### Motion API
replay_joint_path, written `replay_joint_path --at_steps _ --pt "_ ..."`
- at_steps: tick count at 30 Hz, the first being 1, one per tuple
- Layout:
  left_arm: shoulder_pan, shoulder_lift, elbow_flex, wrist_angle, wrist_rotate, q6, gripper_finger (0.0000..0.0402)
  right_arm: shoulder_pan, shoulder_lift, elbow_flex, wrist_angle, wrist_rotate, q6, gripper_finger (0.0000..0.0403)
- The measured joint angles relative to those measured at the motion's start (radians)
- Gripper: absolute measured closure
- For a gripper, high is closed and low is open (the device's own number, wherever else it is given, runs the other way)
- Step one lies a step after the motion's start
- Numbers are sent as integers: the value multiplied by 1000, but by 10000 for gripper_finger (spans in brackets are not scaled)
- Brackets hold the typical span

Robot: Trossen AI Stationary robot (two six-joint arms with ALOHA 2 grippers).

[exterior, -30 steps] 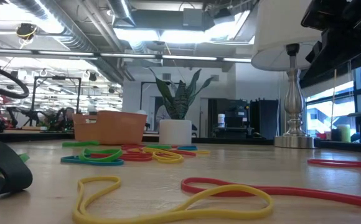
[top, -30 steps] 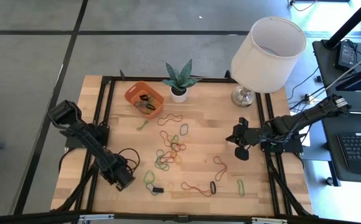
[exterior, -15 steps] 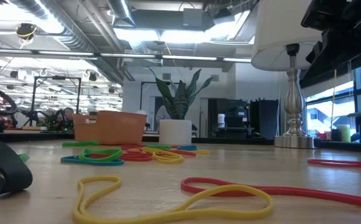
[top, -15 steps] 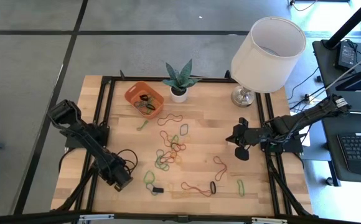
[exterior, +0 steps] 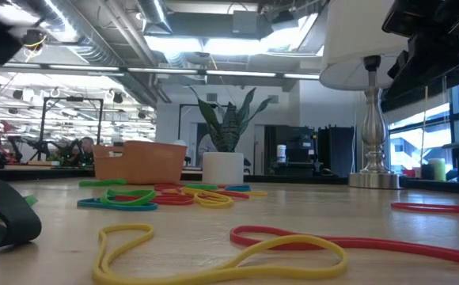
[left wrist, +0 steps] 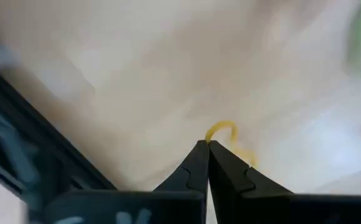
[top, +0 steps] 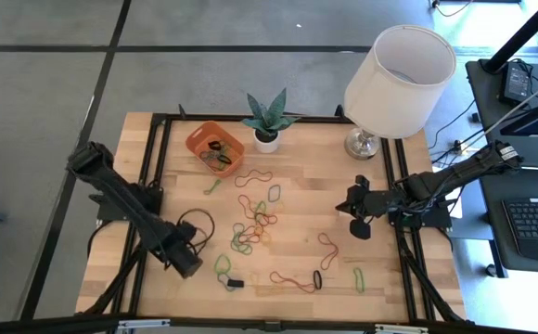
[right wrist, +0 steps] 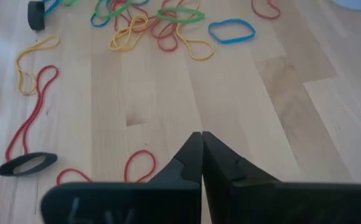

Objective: Pick and place rubber bands into bin
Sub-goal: Put the yellow rubber band into the orange bin

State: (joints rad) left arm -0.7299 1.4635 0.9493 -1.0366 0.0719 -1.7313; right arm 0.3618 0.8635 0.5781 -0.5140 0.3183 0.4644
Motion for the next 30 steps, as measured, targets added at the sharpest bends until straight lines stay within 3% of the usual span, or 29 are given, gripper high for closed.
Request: replay_joint_path --at_steps 6,12,20,24,30 --pt "106 -68 157 -216 -203 185 400 0 0 0 43 54 -1 398" --pt "316 -105 244 -307 -426 424 400 -18 0 0 50 93 -24 398" --pt "754 -108 311 -323 -515 978 400 -86 0 0 57 117 -19 398" --pt "985 -108 345 -310 -524 1227 400 -126 1 0 66 118 64 398" --pt "1270 -107 358 -129 -482 1619 400 -189 3 0 73 118 189 398"
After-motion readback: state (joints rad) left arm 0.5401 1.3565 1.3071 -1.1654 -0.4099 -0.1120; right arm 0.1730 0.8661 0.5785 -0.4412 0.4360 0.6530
